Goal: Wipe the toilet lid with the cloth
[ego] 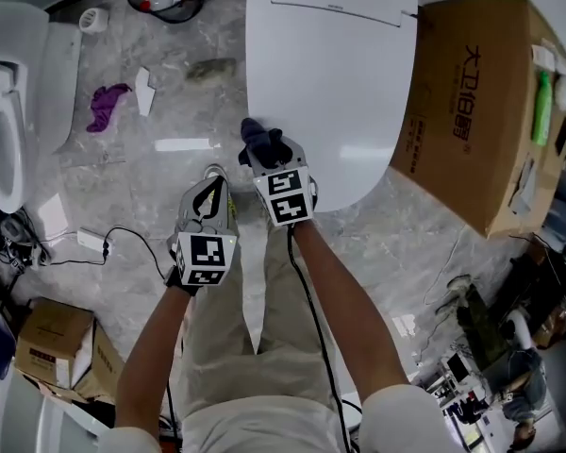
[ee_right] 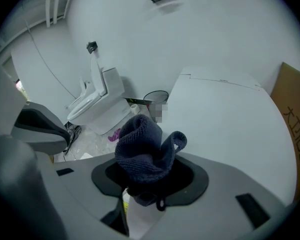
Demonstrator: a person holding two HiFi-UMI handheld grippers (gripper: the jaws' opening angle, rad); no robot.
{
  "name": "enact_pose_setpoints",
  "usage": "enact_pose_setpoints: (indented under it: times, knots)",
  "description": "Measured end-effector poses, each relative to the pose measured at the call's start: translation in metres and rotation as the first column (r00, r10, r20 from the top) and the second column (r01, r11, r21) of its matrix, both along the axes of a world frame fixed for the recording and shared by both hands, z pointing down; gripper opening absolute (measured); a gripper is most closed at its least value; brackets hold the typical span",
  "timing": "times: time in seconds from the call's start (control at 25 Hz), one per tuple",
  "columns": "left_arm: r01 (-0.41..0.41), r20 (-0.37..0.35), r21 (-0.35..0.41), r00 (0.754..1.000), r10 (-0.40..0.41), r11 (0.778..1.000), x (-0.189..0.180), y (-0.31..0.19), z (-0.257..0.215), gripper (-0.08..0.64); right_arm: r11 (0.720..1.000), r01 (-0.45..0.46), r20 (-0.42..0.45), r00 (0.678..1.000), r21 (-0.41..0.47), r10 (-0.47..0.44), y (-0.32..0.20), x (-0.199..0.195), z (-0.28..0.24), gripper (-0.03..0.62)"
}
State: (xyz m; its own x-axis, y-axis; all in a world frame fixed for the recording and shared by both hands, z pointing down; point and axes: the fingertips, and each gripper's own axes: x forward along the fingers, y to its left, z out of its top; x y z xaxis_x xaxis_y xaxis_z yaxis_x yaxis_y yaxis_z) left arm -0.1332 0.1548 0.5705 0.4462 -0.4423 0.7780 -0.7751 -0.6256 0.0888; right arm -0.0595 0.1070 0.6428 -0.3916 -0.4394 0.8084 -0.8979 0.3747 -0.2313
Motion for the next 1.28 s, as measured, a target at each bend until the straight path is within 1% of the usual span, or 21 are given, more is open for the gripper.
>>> enact_pose_setpoints:
  times: [0.12,0.24,0.32,0.52,0.6,1.04,1.28]
  knots:
    - [0.010,0.005,0.000,1.000,-0.010,1.000,0.008,-0.002,0.002,0.000,1.000,0.007,0.021,1.000,-0.004,-0.007,0.001,0.003,0.000,0.178]
    - [0.024,-0.005,-0.002,1.000,-0.024,1.000,0.016,-0.006,0.003,0.000,1.000,0.015,0.021,1.000,0.015,-0.015,-0.001,0.011,0.001,0.179]
    - [0.034,-0.009,-0.010,0.999,-0.034,0.999,0.017,-0.006,0.006,0.000,1.000,0.015,0.019,1.000,0.009,-0.016,0.002,0.017,0.000,0.179]
    - [0.096,-0.027,-0.046,0.995,-0.097,0.994,0.017,-0.007,0.009,0.000,1.000,0.020,0.004,1.000,-0.009,-0.020,0.006,0.037,0.001,0.179]
    - [0.107,-0.023,-0.054,0.994,-0.108,0.993,0.018,-0.005,0.010,0.000,1.000,0.019,-0.004,1.000,-0.014,-0.019,0.007,0.047,0.001,0.181]
    - [0.069,-0.025,-0.057,0.997,-0.071,0.996,0.043,-0.003,0.009,0.000,0.999,-0.036,-0.026,0.999,-0.017,0.035,0.012,0.097,0.002,0.181]
    - [0.033,-0.026,-0.048,0.999,-0.034,0.998,0.060,-0.004,0.007,0.000,0.997,-0.074,-0.050,0.996,-0.020,0.073,0.018,0.131,0.002,0.181]
